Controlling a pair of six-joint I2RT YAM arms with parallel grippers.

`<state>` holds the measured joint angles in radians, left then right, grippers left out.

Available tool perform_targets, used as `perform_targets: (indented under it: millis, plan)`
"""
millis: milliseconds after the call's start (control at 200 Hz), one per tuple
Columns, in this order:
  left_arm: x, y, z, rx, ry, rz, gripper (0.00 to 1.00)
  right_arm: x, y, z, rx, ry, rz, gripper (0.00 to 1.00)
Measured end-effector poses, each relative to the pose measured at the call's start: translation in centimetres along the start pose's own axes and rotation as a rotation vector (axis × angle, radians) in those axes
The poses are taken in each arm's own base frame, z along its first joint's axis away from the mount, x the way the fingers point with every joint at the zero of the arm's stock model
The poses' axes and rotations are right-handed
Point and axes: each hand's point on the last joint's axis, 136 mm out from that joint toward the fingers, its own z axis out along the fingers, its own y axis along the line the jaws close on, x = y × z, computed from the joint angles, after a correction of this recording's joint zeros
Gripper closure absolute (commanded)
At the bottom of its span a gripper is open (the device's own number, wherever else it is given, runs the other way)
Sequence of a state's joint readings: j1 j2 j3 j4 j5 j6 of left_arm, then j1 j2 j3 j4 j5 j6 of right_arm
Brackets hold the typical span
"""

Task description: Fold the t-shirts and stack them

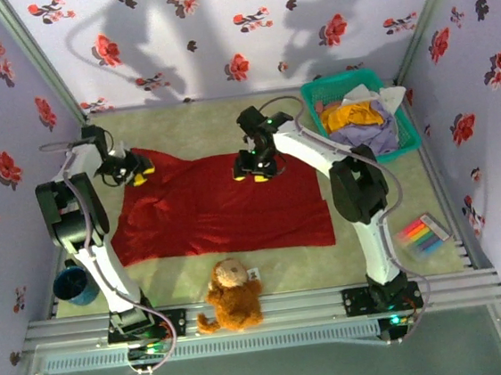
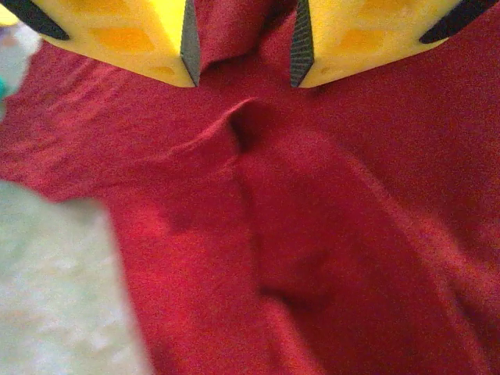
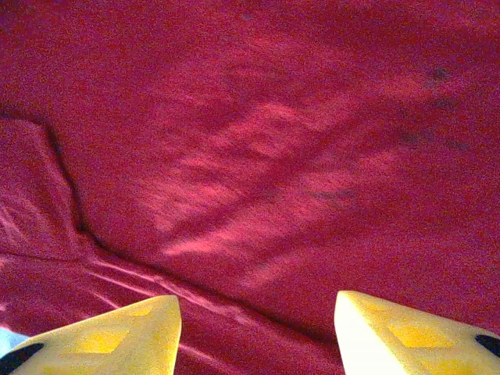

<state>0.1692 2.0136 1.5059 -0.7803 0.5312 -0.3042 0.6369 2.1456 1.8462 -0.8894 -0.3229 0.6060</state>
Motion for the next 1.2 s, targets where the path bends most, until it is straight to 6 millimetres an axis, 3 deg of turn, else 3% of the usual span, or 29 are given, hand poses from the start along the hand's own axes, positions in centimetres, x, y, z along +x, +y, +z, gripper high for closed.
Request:
perform_targets:
  millis: [170, 470, 585, 730, 980, 1200]
  plan:
    - [2.1, 1.8, 0.8, -0.092, 0.063, 0.057, 0.63, -1.3, 2.3, 1.7, -0.051, -0.005, -0.006, 0.44]
    - [4.1, 1.7, 2.3, -0.118, 0.137, 0.120, 0.61, -2.0, 5.0, 3.4, -0.114, 0.001, -0.013, 0.44]
    - [4.4, 1.7, 2.3, -0.120, 0.147, 0.121, 0.75, -1.9, 5.5, 3.7, -0.125, 0.005, -0.008, 0.44]
    - [4.5, 1.7, 2.3, -0.120, 0.152, 0.123, 1.00, -1.9, 6.0, 4.9, -0.141, 0.015, -0.001, 0.44]
    - [4.1, 1.5, 2.2, -0.117, 0.130, 0.127, 1.00, -1.8, 6.6, 6.0, -0.157, 0.019, 0.013, 0.44]
    - [3.3, 1.0, 0.3, -0.135, 0.010, 0.104, 1.00, -2.3, 7.6, 5.9, -0.193, -0.001, 0.022, 0.44]
